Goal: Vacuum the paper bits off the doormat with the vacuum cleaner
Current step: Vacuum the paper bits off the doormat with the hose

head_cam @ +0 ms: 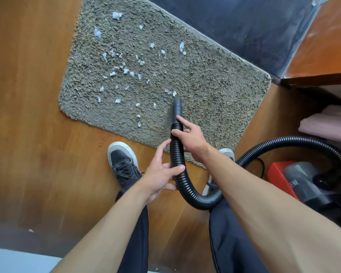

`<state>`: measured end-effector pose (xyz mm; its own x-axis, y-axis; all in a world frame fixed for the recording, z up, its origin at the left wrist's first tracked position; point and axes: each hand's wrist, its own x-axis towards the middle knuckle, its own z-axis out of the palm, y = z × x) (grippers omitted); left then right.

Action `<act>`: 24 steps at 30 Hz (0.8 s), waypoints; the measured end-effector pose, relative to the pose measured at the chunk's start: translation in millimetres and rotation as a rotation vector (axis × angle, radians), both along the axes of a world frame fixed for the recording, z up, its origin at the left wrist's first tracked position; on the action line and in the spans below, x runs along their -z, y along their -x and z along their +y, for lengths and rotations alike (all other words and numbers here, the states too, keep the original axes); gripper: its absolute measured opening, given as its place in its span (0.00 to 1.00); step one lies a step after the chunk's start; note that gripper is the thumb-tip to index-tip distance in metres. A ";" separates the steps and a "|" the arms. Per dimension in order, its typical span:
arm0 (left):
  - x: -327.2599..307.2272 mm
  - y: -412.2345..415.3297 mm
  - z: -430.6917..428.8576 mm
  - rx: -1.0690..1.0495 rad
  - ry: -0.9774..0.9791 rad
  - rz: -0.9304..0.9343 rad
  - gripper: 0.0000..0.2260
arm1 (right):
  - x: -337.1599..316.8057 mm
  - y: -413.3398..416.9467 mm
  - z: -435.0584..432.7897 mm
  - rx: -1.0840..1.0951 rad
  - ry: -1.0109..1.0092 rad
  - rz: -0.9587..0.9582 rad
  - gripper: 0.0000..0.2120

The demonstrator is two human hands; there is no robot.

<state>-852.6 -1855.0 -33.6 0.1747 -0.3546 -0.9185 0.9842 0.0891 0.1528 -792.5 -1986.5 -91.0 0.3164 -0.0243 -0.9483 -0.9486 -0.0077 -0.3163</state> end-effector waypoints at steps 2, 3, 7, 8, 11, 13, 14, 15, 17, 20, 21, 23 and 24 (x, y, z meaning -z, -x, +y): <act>0.2 0.0 -3.8 0.013 0.001 0.001 0.37 | -0.3 2.1 -4.8 0.016 0.007 0.003 0.30; 0.3 -0.2 -4.3 0.014 -0.002 -0.002 0.37 | -0.7 2.2 -5.2 0.024 0.010 0.003 0.30; 0.4 -3.2 3.6 0.007 -0.035 -0.031 0.37 | 0.6 -1.7 6.5 0.020 0.019 -0.038 0.30; 0.5 -4.3 7.6 -0.004 -0.045 -0.039 0.37 | 2.3 -4.2 12.0 -0.004 0.015 -0.060 0.30; 1.2 -7.5 21.2 -0.074 -0.073 -0.056 0.36 | 6.2 -18.8 31.3 -0.130 -0.007 -0.104 0.31; 2.6 -10.2 28.9 -0.128 -0.087 -0.061 0.36 | 6.5 -29.6 45.1 -0.204 -0.008 -0.114 0.32; 3.0 -11.8 31.4 -0.145 -0.093 -0.060 0.37 | 7.1 -33.3 50.4 -0.236 0.000 -0.124 0.32; 3.4 -13.0 32.8 -0.156 -0.097 -0.057 0.37 | 7.6 -36.0 53.6 -0.261 0.010 -0.132 0.32; 3.3 -14.8 32.0 -0.161 -0.091 -0.053 0.36 | 7.1 -38.9 52.9 -0.272 0.016 -0.125 0.32; 2.5 -15.1 22.9 -0.128 -0.069 -0.042 0.36 | 6.3 -35.9 38.4 -0.227 -0.016 -0.090 0.31; 2.1 -14.9 18.5 -0.108 -0.061 -0.038 0.36 | 5.9 -33.3 31.5 -0.206 -0.019 -0.088 0.30; 1.8 -14.9 8.9 -0.057 -0.048 -0.030 0.36 | 4.3 -27.4 17.1 -0.142 -0.015 -0.083 0.30; 2.2 -15.2 4.4 -0.031 -0.040 -0.026 0.36 | 3.8 -23.9 10.6 -0.107 -0.009 -0.074 0.30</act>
<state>-837.4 -1850.6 -35.8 0.2090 -0.3119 -0.9268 0.9767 0.1132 0.1821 -768.6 -1976.0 -94.9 0.3860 0.0219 -0.9222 -0.9165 -0.1047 -0.3861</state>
